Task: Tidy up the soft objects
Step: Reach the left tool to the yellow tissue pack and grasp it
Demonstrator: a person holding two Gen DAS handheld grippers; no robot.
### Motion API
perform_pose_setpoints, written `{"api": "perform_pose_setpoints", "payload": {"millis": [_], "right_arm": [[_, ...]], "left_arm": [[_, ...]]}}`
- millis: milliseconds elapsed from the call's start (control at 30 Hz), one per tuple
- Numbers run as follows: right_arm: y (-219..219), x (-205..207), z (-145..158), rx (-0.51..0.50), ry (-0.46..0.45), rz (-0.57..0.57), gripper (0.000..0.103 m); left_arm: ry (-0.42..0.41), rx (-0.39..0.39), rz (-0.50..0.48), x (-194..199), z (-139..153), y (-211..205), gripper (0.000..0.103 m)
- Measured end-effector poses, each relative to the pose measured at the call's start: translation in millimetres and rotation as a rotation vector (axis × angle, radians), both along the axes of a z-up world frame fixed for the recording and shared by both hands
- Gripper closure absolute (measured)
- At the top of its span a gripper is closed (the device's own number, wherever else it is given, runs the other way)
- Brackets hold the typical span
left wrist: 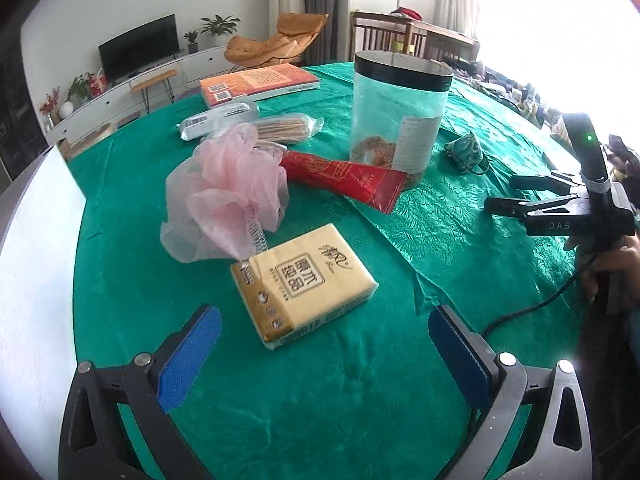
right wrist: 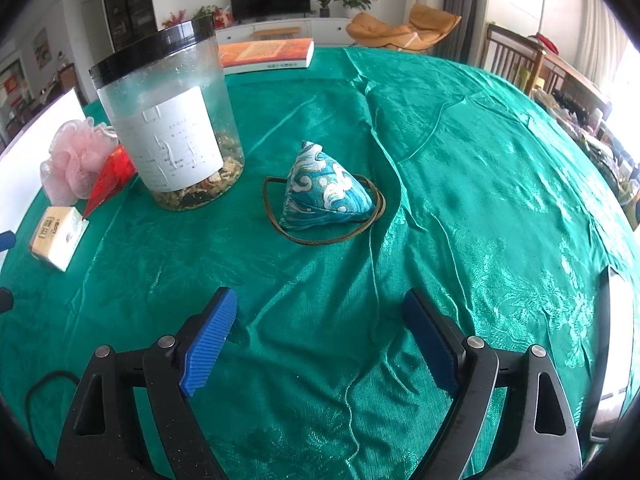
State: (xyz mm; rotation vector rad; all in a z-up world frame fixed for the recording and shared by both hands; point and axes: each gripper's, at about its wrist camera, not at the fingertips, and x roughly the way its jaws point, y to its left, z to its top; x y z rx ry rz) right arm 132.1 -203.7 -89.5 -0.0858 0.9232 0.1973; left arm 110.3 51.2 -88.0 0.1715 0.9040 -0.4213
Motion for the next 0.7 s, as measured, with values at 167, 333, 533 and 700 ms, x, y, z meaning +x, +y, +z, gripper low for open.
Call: {"api": "perform_pose_setpoints", "payload": {"millis": [167,333,533,700], "right_arm": [[0.1,0.0,0.0,0.000,0.000,0.000,0.015],[0.4,0.1,-0.1,0.000,0.000,0.000,0.015],[0.3,0.0,-0.1,0.000,0.000,0.000,0.015],[0.2,1.4,-0.5,0.000,0.000,0.000,0.014]], "left_arm": [[0.019,0.106,-0.096,47.7,-6.4,-25.8,0.000],[0.166,0.085,-0.183,57.7,-28.0,-33.5,0.000],[0.317,-0.046,-0.321,14.8,-23.3,-36.2,0.000],[0.256,-0.022,-0.257,8.6,-26.5,-47.9,0.000]]}}
